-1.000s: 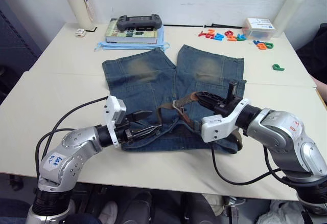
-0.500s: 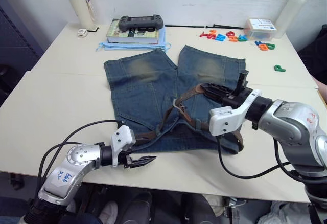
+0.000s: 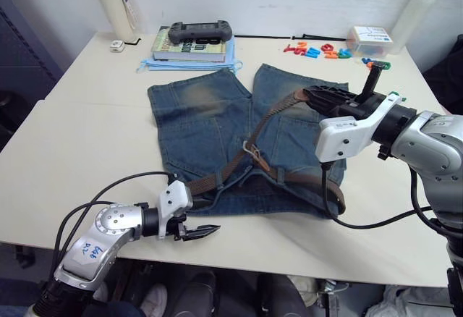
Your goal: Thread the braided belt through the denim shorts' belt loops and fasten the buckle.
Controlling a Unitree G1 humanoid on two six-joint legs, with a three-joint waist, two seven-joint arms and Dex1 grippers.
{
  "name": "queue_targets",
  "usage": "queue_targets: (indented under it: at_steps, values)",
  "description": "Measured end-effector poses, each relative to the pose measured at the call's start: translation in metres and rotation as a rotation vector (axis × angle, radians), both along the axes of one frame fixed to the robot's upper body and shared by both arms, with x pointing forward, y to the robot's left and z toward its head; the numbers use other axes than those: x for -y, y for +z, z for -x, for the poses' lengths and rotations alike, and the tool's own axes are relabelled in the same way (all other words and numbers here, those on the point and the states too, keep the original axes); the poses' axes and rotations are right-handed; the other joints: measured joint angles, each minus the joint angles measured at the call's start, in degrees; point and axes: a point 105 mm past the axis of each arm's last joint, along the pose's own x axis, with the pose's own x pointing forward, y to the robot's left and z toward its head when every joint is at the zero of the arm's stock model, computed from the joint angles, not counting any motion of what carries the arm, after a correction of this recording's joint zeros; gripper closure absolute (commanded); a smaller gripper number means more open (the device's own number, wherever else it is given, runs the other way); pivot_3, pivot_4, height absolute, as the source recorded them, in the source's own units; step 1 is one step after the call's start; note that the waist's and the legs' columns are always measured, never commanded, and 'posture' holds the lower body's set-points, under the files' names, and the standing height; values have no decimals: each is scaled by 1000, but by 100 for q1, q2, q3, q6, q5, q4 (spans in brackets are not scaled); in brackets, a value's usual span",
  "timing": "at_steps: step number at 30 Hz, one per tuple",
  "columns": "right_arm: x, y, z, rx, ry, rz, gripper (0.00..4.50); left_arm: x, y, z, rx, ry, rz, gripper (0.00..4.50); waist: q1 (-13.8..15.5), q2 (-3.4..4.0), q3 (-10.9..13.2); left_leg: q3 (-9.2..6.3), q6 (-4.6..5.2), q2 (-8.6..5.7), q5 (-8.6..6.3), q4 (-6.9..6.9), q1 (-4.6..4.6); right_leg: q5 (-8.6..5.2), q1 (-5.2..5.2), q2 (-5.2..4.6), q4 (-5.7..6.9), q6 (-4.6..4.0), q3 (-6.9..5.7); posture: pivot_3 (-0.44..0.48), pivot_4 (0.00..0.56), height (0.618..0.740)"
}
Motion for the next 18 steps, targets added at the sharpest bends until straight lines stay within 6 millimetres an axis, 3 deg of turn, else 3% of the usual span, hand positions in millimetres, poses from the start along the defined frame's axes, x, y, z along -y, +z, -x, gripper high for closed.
queue_targets:
  at_steps: [7,11,18]
  values:
    - [-3,1,1,-5,14,-14,4500,4,9,-1,-24,6,96,1074,1,0,1,0,0,0,0,0,-4,0,-4,0,1,0,-1,0,150,667]
    - [-6,2,1,0,17,-14,4500,6,38,4,-68,-32,224,1074,-5,-1,2,-1,-1,1,1,0,-8,0,-8,0,0,0,-1,0,150,667]
    - [-15,-17,-1,-37,28,50,4500,13,97,1,-30,-67,373,1074,-4,-2,2,-1,-3,0,2,0,-7,0,-8,1,2,0,-1,0,150,667]
